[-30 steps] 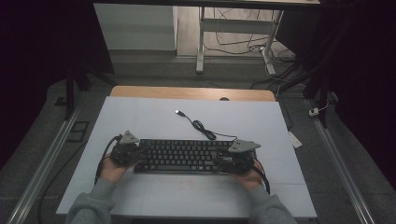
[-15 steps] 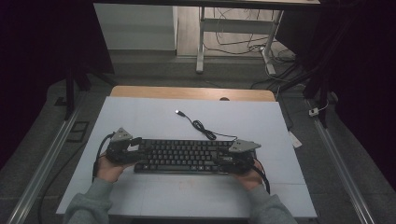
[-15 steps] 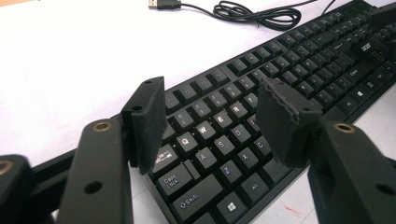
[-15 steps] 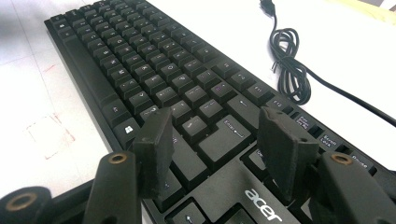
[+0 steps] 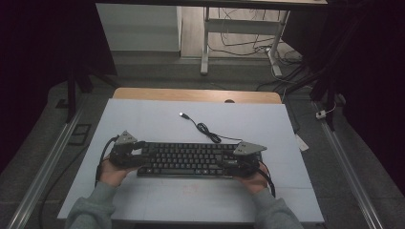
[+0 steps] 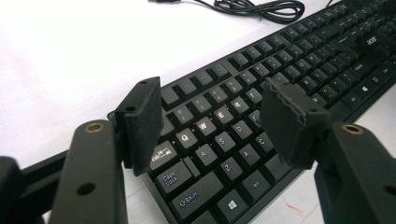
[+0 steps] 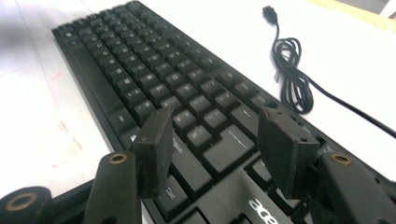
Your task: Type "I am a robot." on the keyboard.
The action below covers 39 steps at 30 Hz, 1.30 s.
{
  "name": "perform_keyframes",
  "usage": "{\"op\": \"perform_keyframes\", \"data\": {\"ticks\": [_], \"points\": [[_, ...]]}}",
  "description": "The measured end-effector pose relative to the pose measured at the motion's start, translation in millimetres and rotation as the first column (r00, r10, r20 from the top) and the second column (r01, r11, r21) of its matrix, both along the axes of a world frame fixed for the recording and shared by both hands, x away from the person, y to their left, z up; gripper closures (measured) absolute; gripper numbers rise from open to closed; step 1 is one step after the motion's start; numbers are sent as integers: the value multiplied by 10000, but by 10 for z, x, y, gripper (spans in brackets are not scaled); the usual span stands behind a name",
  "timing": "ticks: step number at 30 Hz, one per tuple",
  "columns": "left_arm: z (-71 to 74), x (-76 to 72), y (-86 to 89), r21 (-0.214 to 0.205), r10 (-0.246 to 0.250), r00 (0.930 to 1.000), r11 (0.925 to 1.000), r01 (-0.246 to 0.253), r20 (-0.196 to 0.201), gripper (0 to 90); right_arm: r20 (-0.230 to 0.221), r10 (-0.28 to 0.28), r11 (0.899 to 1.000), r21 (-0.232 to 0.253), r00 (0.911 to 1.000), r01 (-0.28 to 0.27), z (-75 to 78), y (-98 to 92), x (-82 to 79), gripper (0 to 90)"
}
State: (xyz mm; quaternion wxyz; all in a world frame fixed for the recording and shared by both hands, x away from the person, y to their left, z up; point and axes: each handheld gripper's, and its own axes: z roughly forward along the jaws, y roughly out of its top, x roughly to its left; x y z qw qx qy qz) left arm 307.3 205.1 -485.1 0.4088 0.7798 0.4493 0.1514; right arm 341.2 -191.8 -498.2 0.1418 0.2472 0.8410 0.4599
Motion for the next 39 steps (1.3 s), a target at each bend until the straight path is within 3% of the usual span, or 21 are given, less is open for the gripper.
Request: {"op": "perform_keyframes", "data": {"ticks": [8,20,27,35,39], "points": [[-21,11,-16,115,-14,9999,9999,15,-127,378,-79,471,9981,395,9989,-468,107,183,5,463],[-47,24,-19,167,104,9997,9998,-100,-220,352,-509,753,9971,-36,9959,-755,114,422,57,502],[-55,28,-26,232,42,9997,9997,-36,-259,349,-625,1062,9936,-327,9924,-1084,94,574,59,622],[-62,24,-23,261,109,9996,9996,-102,-265,334,-725,1566,9834,-815,9850,-1623,89,733,51,874],[-53,21,-7,191,147,9996,9997,-143,-255,326,-915,1777,9782,-921,9798,-1860,92,818,43,900]]}}
